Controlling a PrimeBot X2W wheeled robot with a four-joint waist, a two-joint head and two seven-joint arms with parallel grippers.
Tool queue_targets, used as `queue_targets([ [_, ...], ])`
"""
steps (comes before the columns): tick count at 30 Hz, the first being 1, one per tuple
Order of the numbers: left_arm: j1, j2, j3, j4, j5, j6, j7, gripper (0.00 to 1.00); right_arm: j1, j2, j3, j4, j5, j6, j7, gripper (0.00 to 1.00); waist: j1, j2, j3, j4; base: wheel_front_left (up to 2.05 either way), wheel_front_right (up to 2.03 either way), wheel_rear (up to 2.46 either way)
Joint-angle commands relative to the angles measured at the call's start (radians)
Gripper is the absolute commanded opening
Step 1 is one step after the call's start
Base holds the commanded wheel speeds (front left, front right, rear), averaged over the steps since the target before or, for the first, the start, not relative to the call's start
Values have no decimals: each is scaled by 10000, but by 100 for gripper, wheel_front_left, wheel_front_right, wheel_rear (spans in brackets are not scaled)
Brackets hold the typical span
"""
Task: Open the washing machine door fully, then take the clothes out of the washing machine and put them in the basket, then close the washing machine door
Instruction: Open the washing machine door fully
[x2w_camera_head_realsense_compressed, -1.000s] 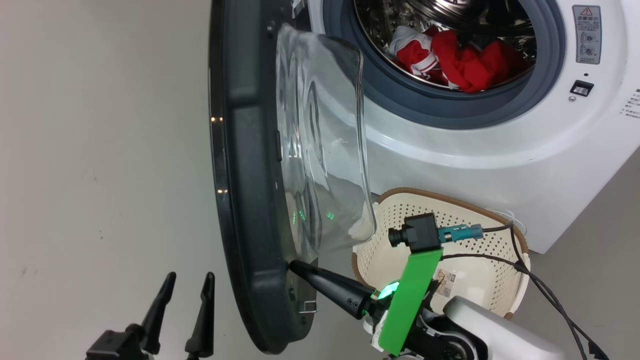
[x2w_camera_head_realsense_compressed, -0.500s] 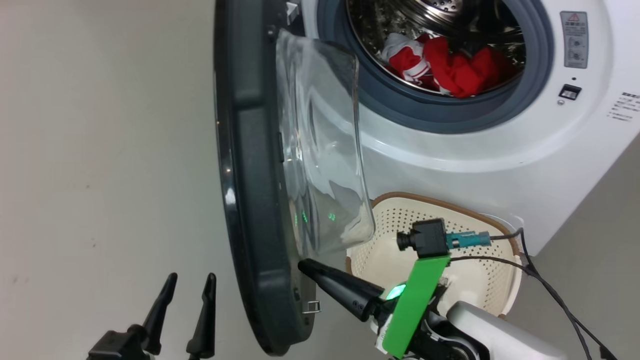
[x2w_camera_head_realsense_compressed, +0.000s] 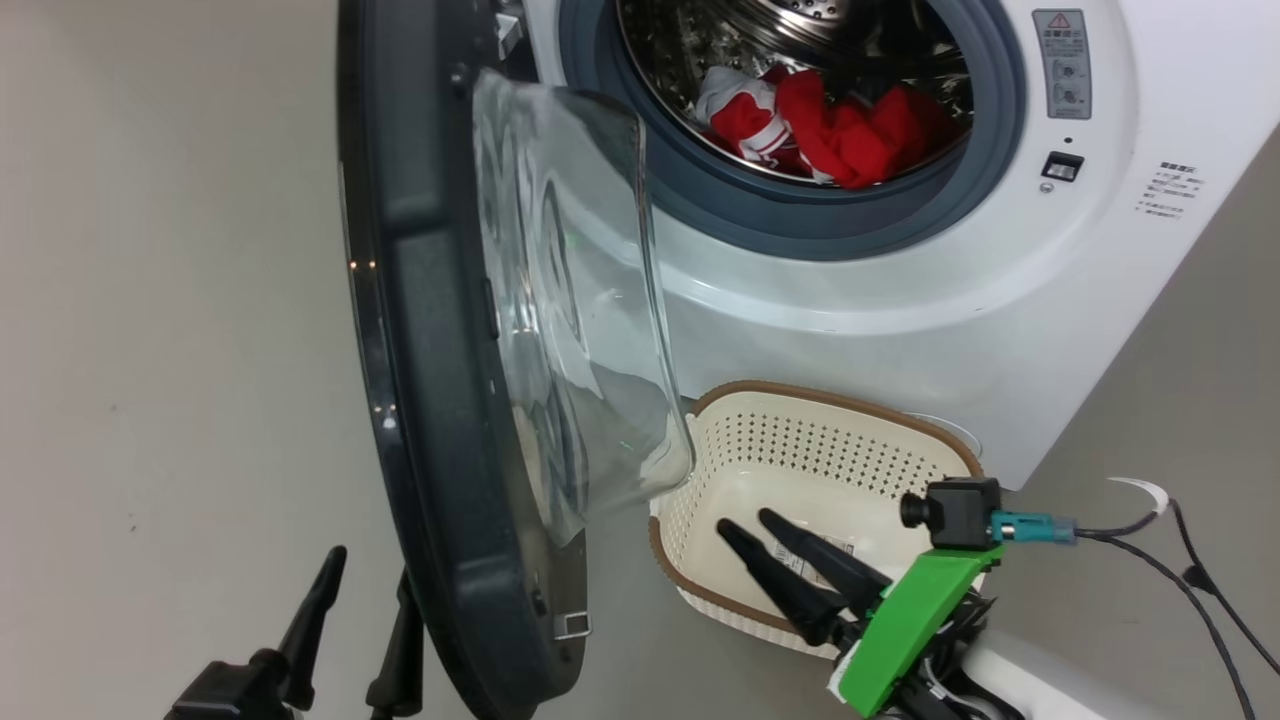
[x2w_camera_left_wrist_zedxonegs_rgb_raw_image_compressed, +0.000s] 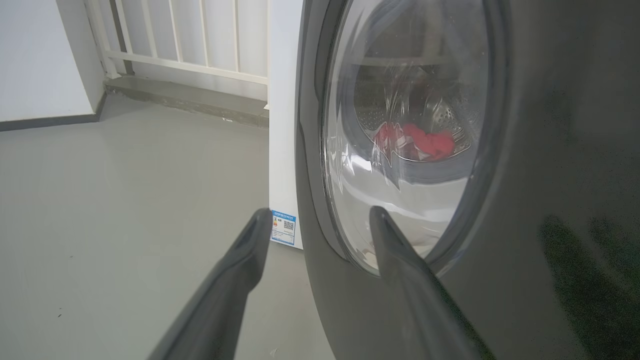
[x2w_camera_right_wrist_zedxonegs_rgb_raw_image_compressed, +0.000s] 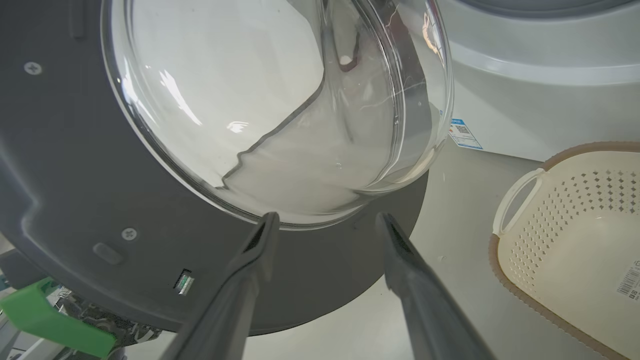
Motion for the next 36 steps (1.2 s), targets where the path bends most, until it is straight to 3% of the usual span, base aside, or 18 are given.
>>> queue_targets([
  [1,-61,108,406,-194,72,-56,-122,100,164,-37,76,125,-299,67,-367,100,0,0,-25,-130,0,0,0],
  [6,-45,108,485,-181,80,-56,-122,100,168,-50,-296,1248,-1560,67,-720,100,0,0,-42,-293,0,0,0],
  [10,-48,108,566,-176,82,-56,-122,100,412,333,-2019,1650,-3608,67,-734,100,0,0,-43,-406,0,0,0],
  [13,-58,108,594,-158,94,-56,-122,100,911,790,-3502,1553,-5189,67,-736,100,0,0,-57,-439,0,0,0],
  [14,-58,108,594,-158,94,-56,-122,100,911,790,-3502,1553,-5189,67,-736,100,0,0,-57,-439,0,0,0],
  [23,-93,108,665,-157,129,-56,-122,100,2224,2008,-6557,273,-9455,67,-738,100,0,0,-95,-477,0,0,0],
  [30,-99,108,685,-183,125,-56,-122,100,3093,2673,-7805,-966,-11300,67,-739,100,0,0,-101,-475,0,0,0],
  [36,-97,108,688,-185,104,-56,-122,100,3783,2869,-8258,-1022,-11797,67,-739,100,0,0,-104,-441,0,0,0],
])
